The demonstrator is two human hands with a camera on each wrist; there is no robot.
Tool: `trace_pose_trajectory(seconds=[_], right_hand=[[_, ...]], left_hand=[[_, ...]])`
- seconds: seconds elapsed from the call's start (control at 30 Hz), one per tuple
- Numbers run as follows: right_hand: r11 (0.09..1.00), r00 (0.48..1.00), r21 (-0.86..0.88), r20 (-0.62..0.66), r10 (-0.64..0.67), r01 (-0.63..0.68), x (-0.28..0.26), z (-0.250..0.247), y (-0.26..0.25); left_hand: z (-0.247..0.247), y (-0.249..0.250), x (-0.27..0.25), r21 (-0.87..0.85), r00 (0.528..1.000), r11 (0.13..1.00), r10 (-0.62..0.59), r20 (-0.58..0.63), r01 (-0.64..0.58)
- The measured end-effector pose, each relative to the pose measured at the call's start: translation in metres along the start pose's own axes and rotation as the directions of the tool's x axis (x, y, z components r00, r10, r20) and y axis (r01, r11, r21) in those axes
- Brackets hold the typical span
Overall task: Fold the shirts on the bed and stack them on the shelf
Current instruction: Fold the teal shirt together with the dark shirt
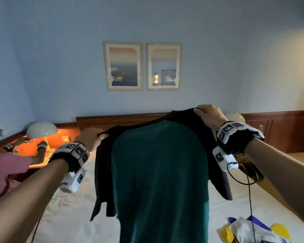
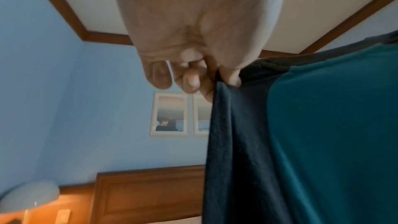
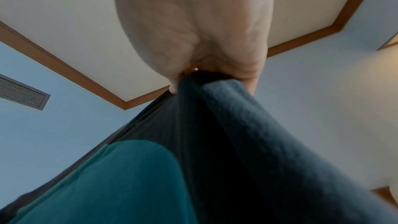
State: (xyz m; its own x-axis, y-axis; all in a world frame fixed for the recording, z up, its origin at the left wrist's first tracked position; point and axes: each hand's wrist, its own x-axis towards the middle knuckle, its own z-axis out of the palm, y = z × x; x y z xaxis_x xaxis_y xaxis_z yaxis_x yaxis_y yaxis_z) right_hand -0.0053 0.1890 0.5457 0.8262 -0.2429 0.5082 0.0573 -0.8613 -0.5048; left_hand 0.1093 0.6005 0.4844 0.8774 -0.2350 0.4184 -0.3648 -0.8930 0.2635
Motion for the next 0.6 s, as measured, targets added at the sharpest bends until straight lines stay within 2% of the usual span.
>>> trace_pose_trajectory(seconds=[0.07,0.1,0.17,0.2,0.27,0.33,0.4,0.5,0.6], right_hand=[[0.999,1.000,0.051,-0.015,0.016,-0.015,-0.004,0.007,0.003],[0.996,0.999,0.083,-0.035,0.027,-0.024,-0.005,0.009,0.004],[0.990,0.995,0.131,-0.076,0.059,-0.049,-0.006,0.013,0.008],[0.989,0.994,0.136,-0.084,0.074,-0.062,-0.006,0.015,0.011],[0.988,0.993,0.128,-0.068,0.093,-0.083,-0.011,0.021,0.020],[0.981,0.991,0.162,-0.053,0.119,-0.109,-0.017,0.027,0.027],[0.951,0.986,0.269,-0.026,0.165,-0.152,-0.030,0.038,0.033],[0.805,0.974,0.549,0.148,0.174,-0.227,-0.069,0.060,0.027],[0.698,0.936,0.651,0.342,0.082,-0.299,-0.120,0.082,0.007]], left_hand=[[0.004,0.002,-0.005,-0.158,0.997,0.986,-0.054,-0.052,0.045],[0.005,0.006,-0.008,-0.299,0.996,0.952,-0.084,-0.040,0.069],[0.013,0.015,-0.015,-0.593,0.987,0.788,-0.137,0.088,0.163],[0.017,0.018,-0.019,-0.678,0.974,0.699,-0.151,0.172,0.228],[0.029,0.018,-0.028,-0.727,0.951,0.614,-0.160,0.266,0.307],[0.028,0.016,-0.034,-0.785,0.960,0.553,-0.180,0.216,0.280],[0.032,0.008,-0.039,-0.819,0.960,0.516,-0.243,0.141,0.251],[0.043,-0.008,-0.055,-0.811,0.932,0.512,-0.346,0.106,0.283],[0.047,-0.028,-0.057,-0.822,0.854,0.461,-0.517,0.056,0.333]])
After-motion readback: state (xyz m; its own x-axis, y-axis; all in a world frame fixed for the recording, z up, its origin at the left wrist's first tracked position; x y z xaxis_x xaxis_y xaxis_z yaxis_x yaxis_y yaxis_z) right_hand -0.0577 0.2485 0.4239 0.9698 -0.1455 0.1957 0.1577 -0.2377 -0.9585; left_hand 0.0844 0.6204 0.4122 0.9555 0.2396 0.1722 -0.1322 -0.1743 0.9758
